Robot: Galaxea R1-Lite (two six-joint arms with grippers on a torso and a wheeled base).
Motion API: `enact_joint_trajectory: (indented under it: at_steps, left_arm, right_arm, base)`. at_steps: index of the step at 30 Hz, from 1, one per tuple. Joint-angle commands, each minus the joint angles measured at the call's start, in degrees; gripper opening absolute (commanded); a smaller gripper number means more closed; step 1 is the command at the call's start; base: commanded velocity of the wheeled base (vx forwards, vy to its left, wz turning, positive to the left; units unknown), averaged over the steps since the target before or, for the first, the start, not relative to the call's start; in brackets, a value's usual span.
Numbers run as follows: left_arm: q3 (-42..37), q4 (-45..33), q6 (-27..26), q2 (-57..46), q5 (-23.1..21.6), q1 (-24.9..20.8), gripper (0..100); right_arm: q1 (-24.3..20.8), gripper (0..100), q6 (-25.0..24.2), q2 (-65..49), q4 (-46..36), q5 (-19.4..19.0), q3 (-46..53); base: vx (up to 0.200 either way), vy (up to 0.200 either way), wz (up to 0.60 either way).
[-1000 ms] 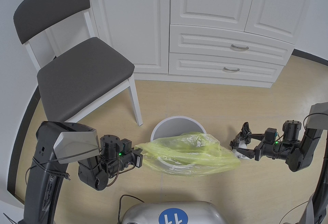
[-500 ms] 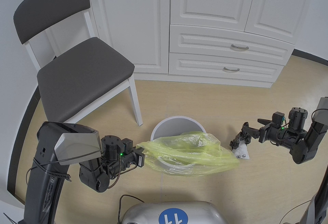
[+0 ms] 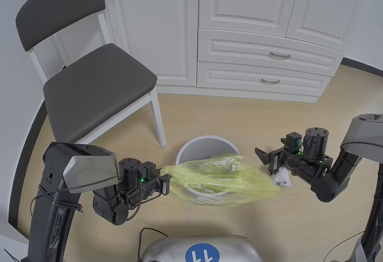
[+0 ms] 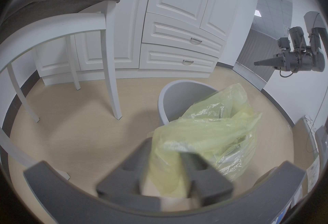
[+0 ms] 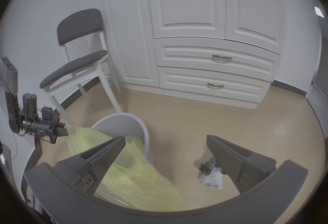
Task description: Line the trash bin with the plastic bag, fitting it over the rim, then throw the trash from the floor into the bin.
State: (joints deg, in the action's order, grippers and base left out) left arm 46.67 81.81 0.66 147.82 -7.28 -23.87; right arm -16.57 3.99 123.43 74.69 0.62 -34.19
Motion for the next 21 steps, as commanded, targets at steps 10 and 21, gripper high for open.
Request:
enact_joint_trajectory:
  at_steps: [10, 21]
  left_arm:
    - [-0.8, 0.1, 0.4, -1.9, -0.5, 0.3, 100]
    - [-0.2, 0.0, 0.4, -2.0, -0.4, 0.4, 100]
  right_arm:
    - [-14.0, 100, 23.1, 7.4, 0.1, 1.2, -0.5]
    - [-18.3, 100, 27.0, 13.0, 0.3, 1.3, -0.4]
  base:
    - [0.000, 0.000, 0.00]
    - [0.000, 0.000, 0.00]
